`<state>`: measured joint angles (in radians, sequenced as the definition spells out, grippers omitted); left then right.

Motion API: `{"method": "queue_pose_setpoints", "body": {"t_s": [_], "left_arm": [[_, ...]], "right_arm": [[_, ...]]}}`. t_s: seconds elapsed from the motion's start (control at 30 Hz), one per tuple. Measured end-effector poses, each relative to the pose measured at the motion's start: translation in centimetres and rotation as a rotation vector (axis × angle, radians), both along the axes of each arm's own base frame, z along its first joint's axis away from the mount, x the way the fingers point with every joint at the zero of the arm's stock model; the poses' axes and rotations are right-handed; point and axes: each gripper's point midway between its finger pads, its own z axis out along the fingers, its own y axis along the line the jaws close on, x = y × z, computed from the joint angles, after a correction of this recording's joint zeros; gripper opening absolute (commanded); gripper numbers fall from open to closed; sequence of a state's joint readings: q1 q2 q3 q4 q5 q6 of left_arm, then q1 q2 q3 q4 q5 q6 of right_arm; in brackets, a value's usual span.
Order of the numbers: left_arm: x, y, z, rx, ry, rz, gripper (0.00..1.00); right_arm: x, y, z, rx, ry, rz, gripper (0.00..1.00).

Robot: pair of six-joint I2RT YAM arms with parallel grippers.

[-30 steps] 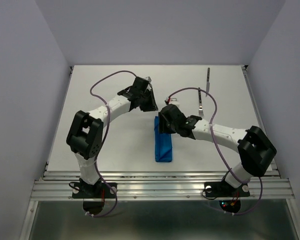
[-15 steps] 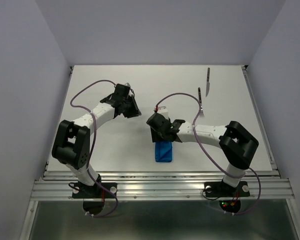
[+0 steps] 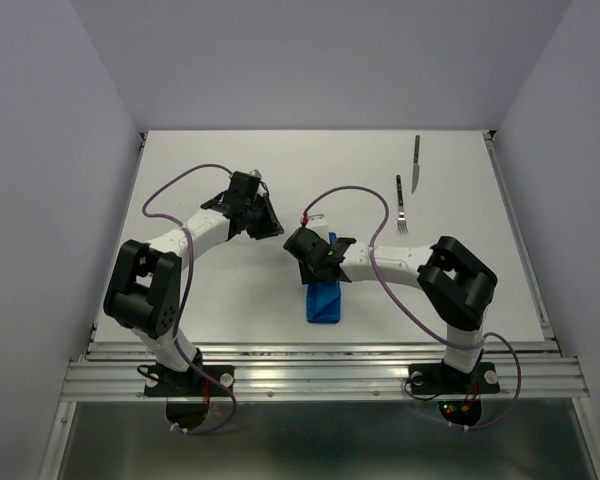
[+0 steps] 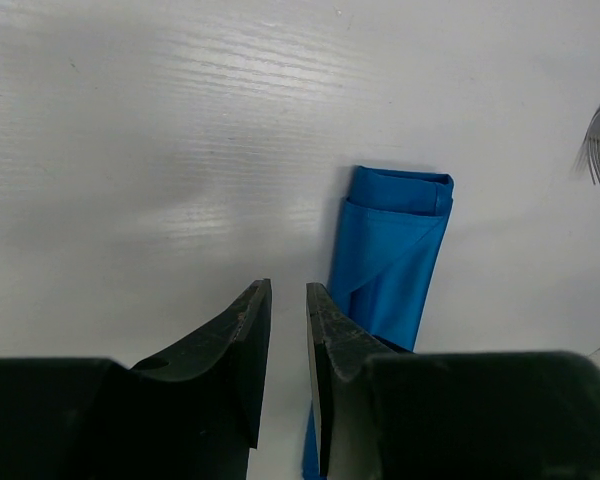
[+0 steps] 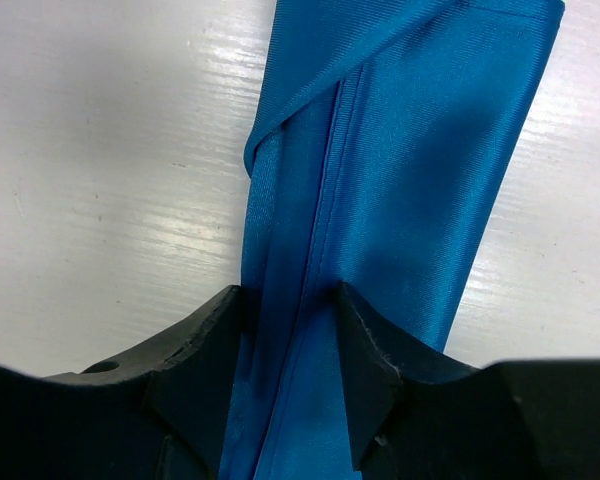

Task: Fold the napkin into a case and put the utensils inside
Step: Pick up the smaller rectangle-folded napkin from the center of the board.

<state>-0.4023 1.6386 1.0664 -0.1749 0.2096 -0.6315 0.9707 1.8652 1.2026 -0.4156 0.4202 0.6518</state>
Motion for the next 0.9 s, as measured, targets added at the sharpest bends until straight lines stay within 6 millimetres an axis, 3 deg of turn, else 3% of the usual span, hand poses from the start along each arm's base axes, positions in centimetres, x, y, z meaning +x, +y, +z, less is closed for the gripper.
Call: {"method": "queue_pose_setpoints", "body": {"t_s": [0.43, 0.73, 0.9], "left_arm": [[0.0, -0.1, -0.1, -0.008, -0.003, -0.005, 0.33], [0.1, 0.1, 0.0, -0.008, -0.004, 0.002, 0.33], [0.5, 0.7, 0.0, -0.009, -0.005, 0.015, 0.33]], "right_arm": [[0.9, 0.5, 0.0, -0.056, -0.034, -0.021, 0.46], [0.9, 1.4, 1.7, -0.093, -0.091, -0.01, 0.51], [0.9, 0.9, 1.3, -0.135, -0.099, -0.02, 0.51]]}}
